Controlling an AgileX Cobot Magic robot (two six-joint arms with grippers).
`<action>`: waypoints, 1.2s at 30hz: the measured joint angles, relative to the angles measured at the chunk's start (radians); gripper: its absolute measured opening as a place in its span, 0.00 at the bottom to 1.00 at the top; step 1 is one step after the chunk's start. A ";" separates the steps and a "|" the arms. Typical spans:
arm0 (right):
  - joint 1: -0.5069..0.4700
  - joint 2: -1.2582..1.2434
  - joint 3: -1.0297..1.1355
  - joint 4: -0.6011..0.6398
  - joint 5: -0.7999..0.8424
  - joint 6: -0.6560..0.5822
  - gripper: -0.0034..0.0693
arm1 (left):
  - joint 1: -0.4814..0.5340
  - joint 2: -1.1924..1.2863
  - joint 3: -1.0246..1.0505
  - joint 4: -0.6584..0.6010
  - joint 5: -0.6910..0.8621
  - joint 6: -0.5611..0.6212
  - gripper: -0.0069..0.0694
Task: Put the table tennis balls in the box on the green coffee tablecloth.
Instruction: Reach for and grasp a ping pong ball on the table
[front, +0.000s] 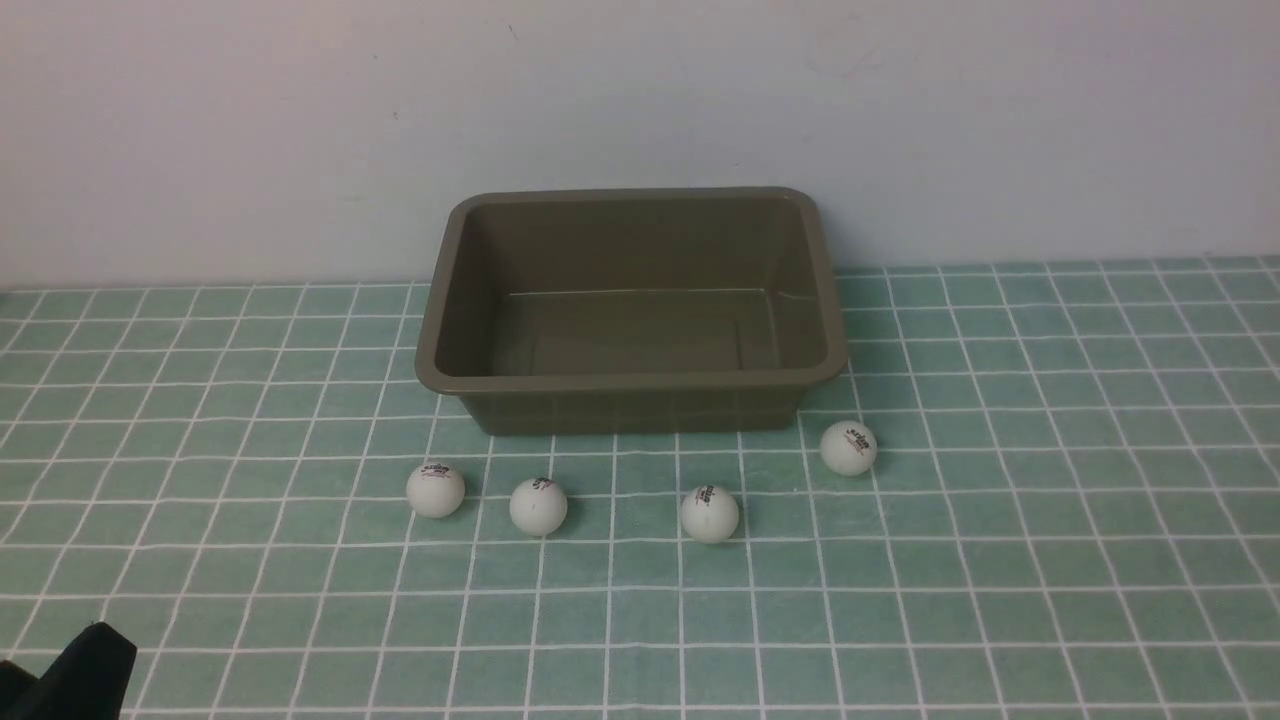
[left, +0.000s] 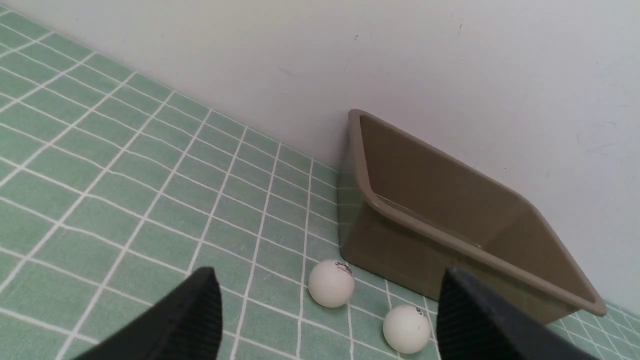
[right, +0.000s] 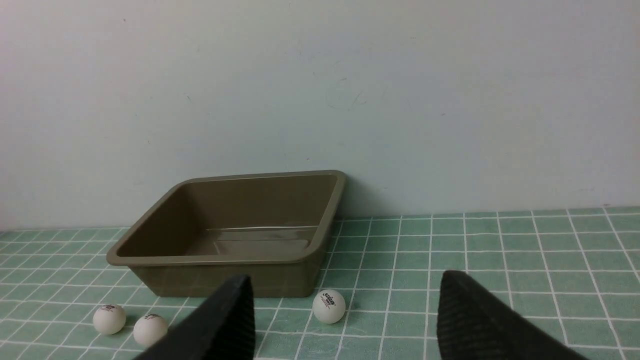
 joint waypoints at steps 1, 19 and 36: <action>0.000 0.000 0.000 0.000 0.000 0.000 0.66 | 0.000 0.000 0.000 0.000 0.000 0.001 0.77; 0.000 0.000 0.000 0.000 0.000 -0.026 0.66 | 0.000 0.000 -0.229 0.003 0.235 0.138 0.77; 0.000 0.128 0.000 0.316 0.003 -0.312 0.66 | 0.000 0.385 -0.523 0.310 0.466 0.364 0.77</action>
